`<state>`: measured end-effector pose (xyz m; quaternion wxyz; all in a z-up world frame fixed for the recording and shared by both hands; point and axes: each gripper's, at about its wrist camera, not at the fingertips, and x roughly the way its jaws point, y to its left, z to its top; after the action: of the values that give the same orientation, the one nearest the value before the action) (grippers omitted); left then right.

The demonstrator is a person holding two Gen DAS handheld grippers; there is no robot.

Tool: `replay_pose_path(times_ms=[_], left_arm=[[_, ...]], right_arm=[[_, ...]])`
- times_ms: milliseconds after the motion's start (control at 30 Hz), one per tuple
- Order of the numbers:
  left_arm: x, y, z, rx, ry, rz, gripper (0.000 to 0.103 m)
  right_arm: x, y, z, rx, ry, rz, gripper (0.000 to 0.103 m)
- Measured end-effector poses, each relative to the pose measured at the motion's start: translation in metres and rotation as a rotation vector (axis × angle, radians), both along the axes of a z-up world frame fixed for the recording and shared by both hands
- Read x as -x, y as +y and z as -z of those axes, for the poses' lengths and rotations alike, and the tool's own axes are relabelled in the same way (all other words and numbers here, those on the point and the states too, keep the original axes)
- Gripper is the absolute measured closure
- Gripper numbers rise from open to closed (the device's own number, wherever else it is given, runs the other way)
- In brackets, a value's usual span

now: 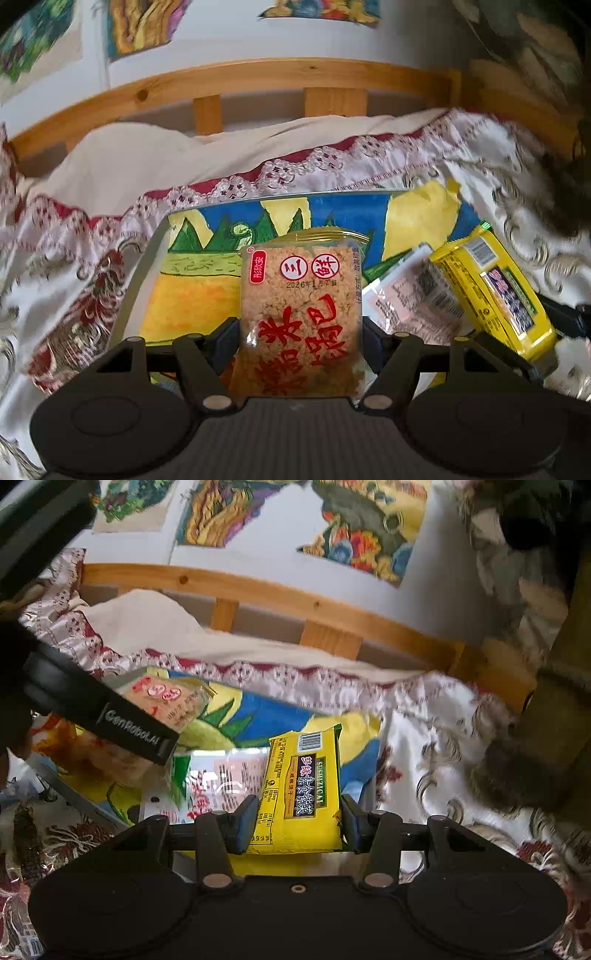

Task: Organize snacks
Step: 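Lift rice-cracker bag over grey tray with left tool while right tool carries yellow pack there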

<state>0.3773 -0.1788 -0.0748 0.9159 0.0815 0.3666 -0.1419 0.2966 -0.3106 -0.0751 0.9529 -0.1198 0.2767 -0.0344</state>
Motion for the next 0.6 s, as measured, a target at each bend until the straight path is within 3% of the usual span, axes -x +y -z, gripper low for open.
replay_pose_path(times_ms=[367, 600], left_arm=[[-0.002, -0.027, 0.008, -0.157, -0.042, 0.043, 0.031], [-0.005, -0.038, 0.010, -0.209, -0.039, 0.062, 0.030]], right_arm=[[-0.005, -0.003, 0.009, -0.041, 0.048, 0.001, 0.054], [-0.009, -0.003, 0.013, -0.042, 0.062, 0.006, 0.054]])
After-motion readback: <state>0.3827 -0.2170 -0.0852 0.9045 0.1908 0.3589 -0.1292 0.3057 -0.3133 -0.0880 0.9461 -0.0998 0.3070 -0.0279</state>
